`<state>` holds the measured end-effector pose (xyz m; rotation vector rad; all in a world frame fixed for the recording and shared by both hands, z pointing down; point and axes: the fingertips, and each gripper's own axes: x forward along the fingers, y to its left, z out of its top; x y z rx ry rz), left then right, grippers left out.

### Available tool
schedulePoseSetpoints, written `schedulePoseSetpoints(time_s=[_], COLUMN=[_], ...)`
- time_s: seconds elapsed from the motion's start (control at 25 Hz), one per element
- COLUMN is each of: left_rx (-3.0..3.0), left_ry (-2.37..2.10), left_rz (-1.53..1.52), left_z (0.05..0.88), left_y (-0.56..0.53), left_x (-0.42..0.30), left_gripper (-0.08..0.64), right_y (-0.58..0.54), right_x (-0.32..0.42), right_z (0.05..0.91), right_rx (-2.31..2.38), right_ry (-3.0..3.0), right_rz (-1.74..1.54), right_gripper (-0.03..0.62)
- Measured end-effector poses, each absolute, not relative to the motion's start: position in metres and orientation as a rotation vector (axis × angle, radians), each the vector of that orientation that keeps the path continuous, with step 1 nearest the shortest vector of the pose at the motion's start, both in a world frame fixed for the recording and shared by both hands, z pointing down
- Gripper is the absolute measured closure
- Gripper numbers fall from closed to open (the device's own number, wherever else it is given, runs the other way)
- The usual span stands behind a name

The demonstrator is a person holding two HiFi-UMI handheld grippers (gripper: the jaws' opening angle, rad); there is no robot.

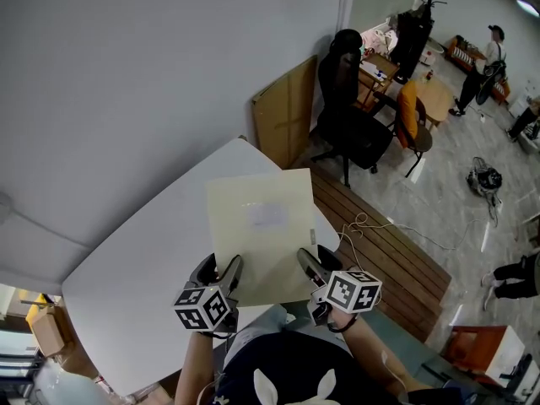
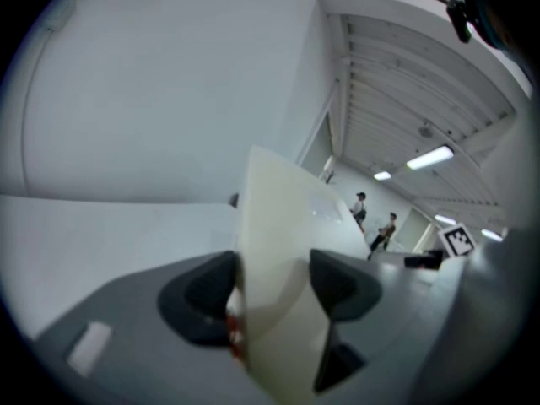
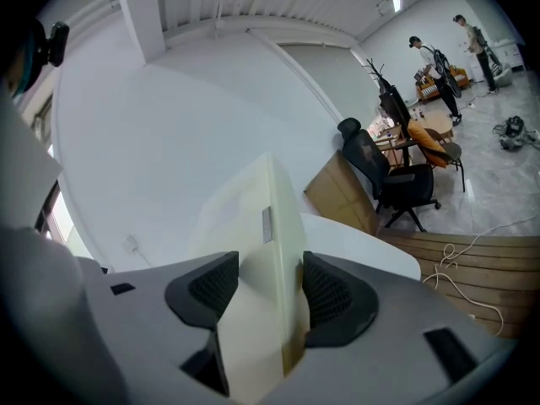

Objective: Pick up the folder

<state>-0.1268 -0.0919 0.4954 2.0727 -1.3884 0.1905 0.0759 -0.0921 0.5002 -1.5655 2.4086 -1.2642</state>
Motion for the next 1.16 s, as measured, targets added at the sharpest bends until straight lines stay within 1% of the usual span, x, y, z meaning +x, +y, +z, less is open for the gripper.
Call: schedulePoseSetpoints(time_s=[0.28, 0.76, 1.16], left_rx=[2.123, 2.138, 2.127], left_ry=[-1.43, -1.441, -1.465], left_rz=[0.161, 0.071, 0.079], left_z=[0.467, 0.443, 0.439], left_y=[-0.087, -0.078, -0.073], left_x=[-0.122, -0.118, -0.118], left_gripper=[0.276, 0.276, 0.276], right_y=[-0.088, -0.08, -0.079], right_x=[0.081, 0.086, 0.085], right_z=[0.475, 0.439, 0.439], right_rx=[-1.534, -1.536, -1.515], right_ry=[2.422, 2.487, 2.499], right_rz=[-1.185, -1.029, -1.046], right_gripper=[0.353, 0.357, 0.359])
